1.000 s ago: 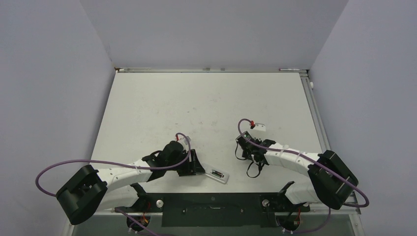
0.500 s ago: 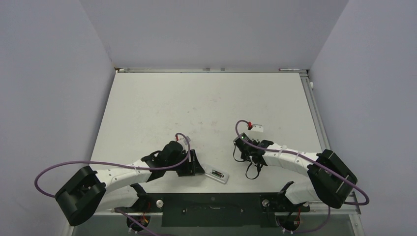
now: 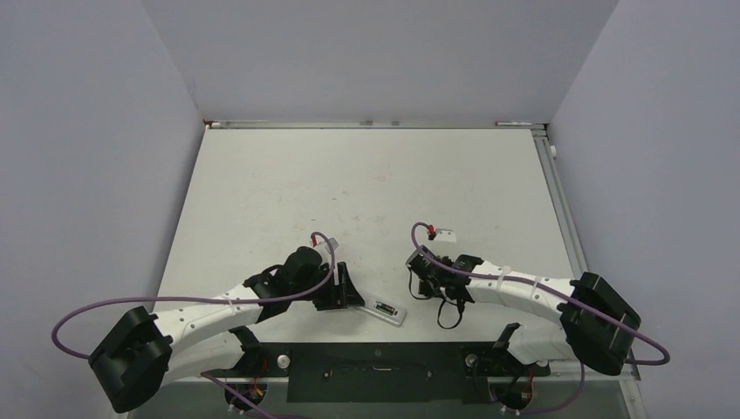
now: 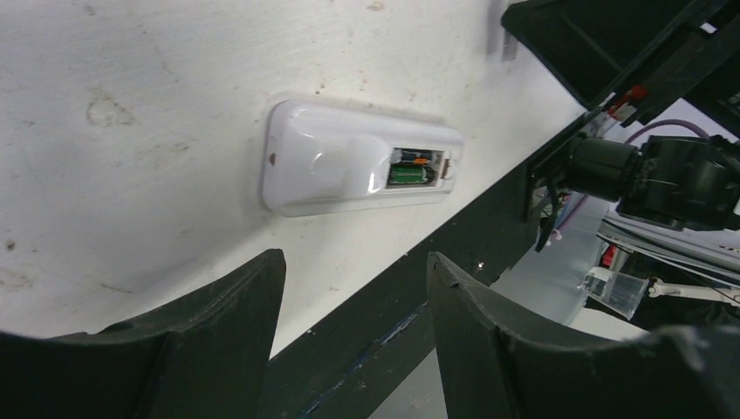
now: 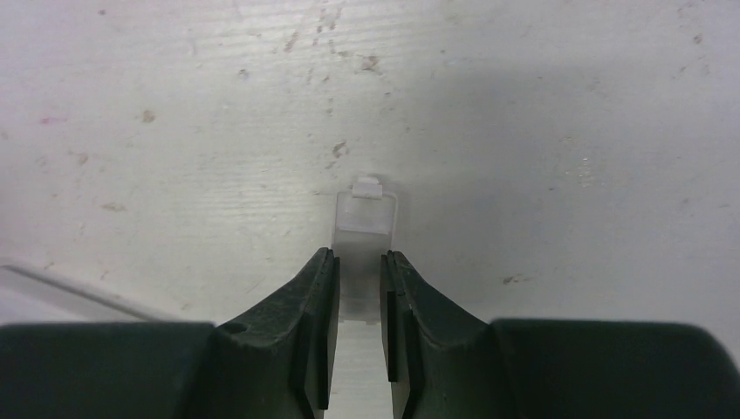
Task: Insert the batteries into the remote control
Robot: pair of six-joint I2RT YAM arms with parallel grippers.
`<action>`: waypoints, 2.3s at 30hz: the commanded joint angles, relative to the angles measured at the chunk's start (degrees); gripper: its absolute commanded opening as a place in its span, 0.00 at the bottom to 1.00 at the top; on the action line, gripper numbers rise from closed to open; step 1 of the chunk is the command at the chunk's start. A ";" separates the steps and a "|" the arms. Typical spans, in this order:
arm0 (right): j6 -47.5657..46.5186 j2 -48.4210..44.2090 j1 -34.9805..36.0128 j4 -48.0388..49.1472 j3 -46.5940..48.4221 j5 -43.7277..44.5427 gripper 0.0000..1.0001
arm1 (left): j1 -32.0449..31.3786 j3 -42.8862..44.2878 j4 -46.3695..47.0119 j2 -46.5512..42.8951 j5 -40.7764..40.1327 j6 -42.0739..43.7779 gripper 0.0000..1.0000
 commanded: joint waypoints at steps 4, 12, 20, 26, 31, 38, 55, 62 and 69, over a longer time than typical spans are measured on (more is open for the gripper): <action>3.54 -1.93 5.36 0.49 5.71 -0.70 0.09 | 0.42 2.65 1.89 -3.31 4.68 -1.46 0.57; 5.66 -1.04 9.20 1.58 9.12 -0.89 0.09 | 0.32 1.42 7.33 -4.73 7.92 -3.68 0.56; 8.54 -0.47 12.02 4.80 10.25 -1.89 0.09 | 0.26 -0.69 14.44 -3.09 10.73 -5.66 0.48; 11.20 -0.88 12.89 7.50 10.01 -2.40 0.09 | 0.26 -1.53 16.55 -2.37 10.84 -5.69 0.46; 12.42 -0.65 12.98 10.50 9.99 -4.13 0.09 | 0.22 -2.14 18.21 -2.43 10.91 -6.08 0.44; 13.53 -0.77 13.16 12.84 10.61 -5.83 0.09 | 0.27 -2.48 18.54 -2.68 10.13 -6.32 0.41; 15.02 -1.37 13.84 17.01 9.37 -7.71 0.09 | 0.39 -2.20 18.08 -1.97 6.78 -7.47 0.32; 15.23 -0.85 14.37 18.22 9.03 -8.38 0.09 | 0.51 -1.62 17.98 -0.92 5.58 -7.83 0.29; 15.22 -0.63 14.69 18.70 8.94 -8.58 0.09 | 0.60 -1.24 18.03 -0.55 5.06 -7.93 0.27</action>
